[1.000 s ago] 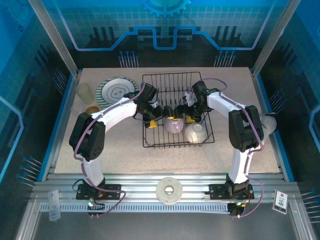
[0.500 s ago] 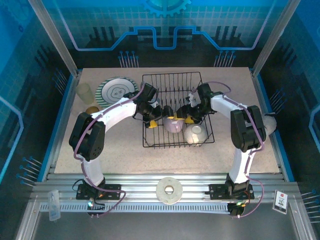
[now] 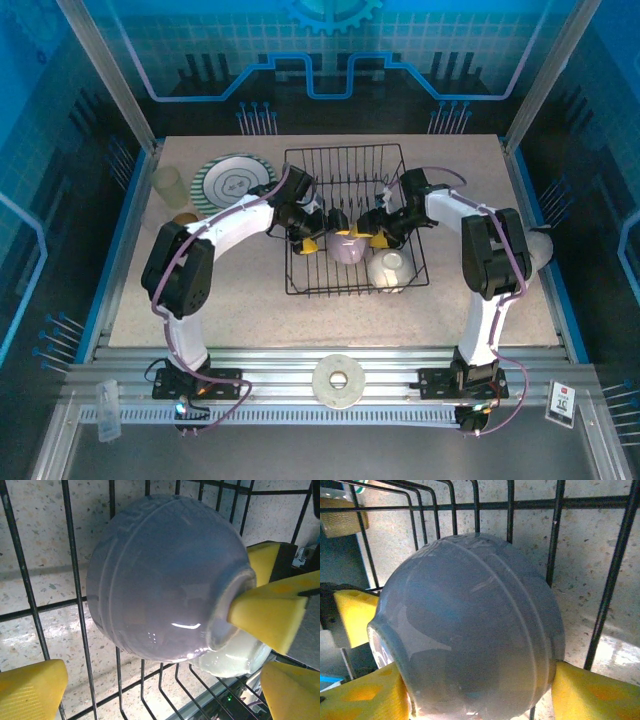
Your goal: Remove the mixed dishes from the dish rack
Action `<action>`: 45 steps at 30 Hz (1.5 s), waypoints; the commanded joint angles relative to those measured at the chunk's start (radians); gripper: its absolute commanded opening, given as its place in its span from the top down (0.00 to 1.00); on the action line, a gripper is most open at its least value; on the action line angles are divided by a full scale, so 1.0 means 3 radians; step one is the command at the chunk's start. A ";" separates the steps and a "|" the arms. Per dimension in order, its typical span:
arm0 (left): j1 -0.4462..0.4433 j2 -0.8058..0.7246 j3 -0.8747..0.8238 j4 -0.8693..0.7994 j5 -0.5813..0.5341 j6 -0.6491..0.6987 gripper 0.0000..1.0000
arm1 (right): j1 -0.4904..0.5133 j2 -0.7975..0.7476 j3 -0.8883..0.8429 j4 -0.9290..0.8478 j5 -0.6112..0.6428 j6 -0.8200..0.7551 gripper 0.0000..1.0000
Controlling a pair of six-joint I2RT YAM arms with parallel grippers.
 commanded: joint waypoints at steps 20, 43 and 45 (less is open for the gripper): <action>0.0136 0.0324 -0.0064 0.0445 0.0223 0.0033 0.01 | -0.0279 0.0479 -0.0163 -0.0134 0.0410 0.0414 0.62; 0.0153 0.0156 -0.0582 0.1756 0.0632 -0.0617 0.10 | -0.0302 0.0526 -0.0132 0.0005 0.0197 0.0540 0.64; 0.0161 0.0117 -0.0666 0.1993 0.0694 -0.0790 0.15 | -0.0301 0.0505 -0.0132 0.0022 0.0166 0.0548 0.64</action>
